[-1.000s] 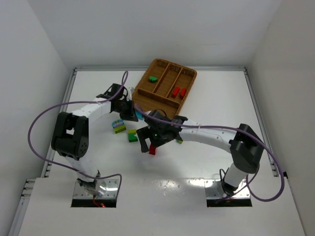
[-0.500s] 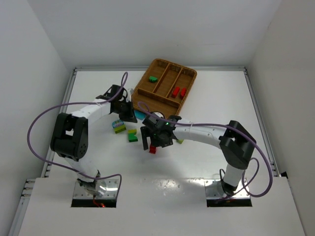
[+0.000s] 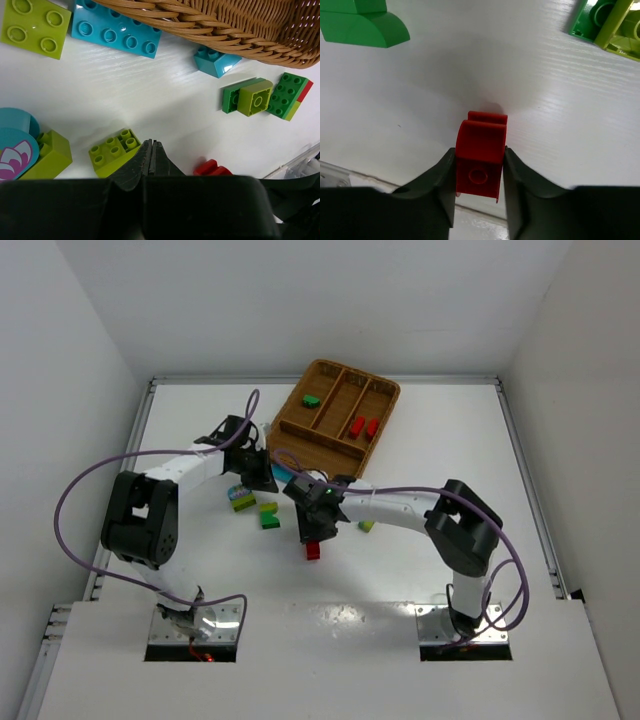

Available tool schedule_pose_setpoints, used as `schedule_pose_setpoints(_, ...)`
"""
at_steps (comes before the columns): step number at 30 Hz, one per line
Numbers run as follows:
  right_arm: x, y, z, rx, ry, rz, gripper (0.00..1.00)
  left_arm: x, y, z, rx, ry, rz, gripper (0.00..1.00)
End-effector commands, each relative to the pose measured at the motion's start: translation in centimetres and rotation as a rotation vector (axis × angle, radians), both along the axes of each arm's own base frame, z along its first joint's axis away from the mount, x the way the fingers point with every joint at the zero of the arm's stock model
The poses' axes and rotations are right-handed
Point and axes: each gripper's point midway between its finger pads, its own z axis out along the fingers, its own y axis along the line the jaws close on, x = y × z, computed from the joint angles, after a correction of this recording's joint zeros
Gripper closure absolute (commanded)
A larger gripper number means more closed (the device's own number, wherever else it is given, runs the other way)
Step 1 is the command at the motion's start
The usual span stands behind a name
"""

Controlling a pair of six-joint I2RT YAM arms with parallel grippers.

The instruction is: Sort the legos into containers by color

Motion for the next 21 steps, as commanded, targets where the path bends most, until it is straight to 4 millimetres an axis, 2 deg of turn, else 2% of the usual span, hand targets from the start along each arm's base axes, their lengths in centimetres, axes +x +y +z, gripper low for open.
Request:
schedule_pose_setpoints(1,1.3,0.8,1.8,0.03,-0.053,-0.02,0.73,0.5,0.2,1.7,-0.017,-0.061,-0.001,1.0)
schedule_pose_setpoints(3,1.5,0.8,2.1,0.034,-0.065,-0.024,0.79,0.5,0.2,1.7,-0.017,-0.061,-0.001,1.0)
schedule_pose_setpoints(4,1.5,0.9,3.1,0.054,-0.078,-0.024,0.85,0.5,0.2,1.7,-0.017,-0.061,-0.001,1.0)
schedule_pose_setpoints(6,1.8,0.5,3.9,0.055,-0.094,-0.006,0.87,0.4,-0.2,1.9,-0.036,-0.056,-0.012,1.0)
schedule_pose_setpoints(7,2.9,0.4,4.8,0.081,-0.123,0.024,0.87,0.2,-0.4,2.2,-0.07,-0.048,-0.024,1.0)
schedule_pose_setpoints(8,3.4,0.2,6.9,0.13,-0.166,0.042,0.87,-0.7,-2.5,3.8,-0.224,-0.068,-0.145,0.98)
schedule_pose_setpoints(9,3.5,-0.5,7.3,0.153,-0.181,0.064,0.87,-1.3,-3.7,5.1,-0.312,-0.078,-0.211,0.95)
schedule_pose_setpoints(10,4.4,-1.3,8.4,0.22,-0.178,0.098,0.87,-1.7,-4.4,5.4,-0.386,-0.058,-0.247,0.92)
schedule_pose_setpoints(11,5.5,-0.8,10.3,0.325,-0.229,0.12,0.87,-2.1,-5.0,6.4,-0.447,-0.065,-0.288,0.89)
schedule_pose_setpoints(12,5.3,-1.7,10.3,0.378,-0.221,0.14,0.85,-2.8,-5.8,7.7,-0.54,-0.069,-0.343,0.8)
schedule_pose_setpoints(13,5.7,-2.5,13.1,0.507,-0.231,0.163,0.85,-2.9,-6.0,8.2,-0.563,-0.083,-0.363,0.74)
schedule_pose_setpoints(14,6.2,-2.6,14.3,0.573,-0.261,0.185,0.85,-3.0,-6.2,8.9,-0.58,-0.101,-0.38,0.67)
schedule_pose_setpoints(15,5.4,-2.9,14.6,0.635,-0.216,0.22,0.85,-3.0,-6.3,9.5,-0.595,-0.128,-0.399,0.42)
schedule_pose_setpoints(17,6.0,-4.1,15.5,0.678,-0.229,0.234,0.85,-3.7,-6.6,10.8,-0.651,-0.137,-0.447,0.22)
schedule_pose_setpoints(18,5.4,-4.0,15.7,0.725,-0.214,0.278,0.85,-4.5,-7.1,12.0,-0.692,-0.157,-0.5,0.12)
schedule_pose_setpoints(21,5.2,-4.4,16.8,0.815,-0.227,0.304,0.85,-6.0,-8.4,13.0,-0.716,-0.173,-0.575,0.05)
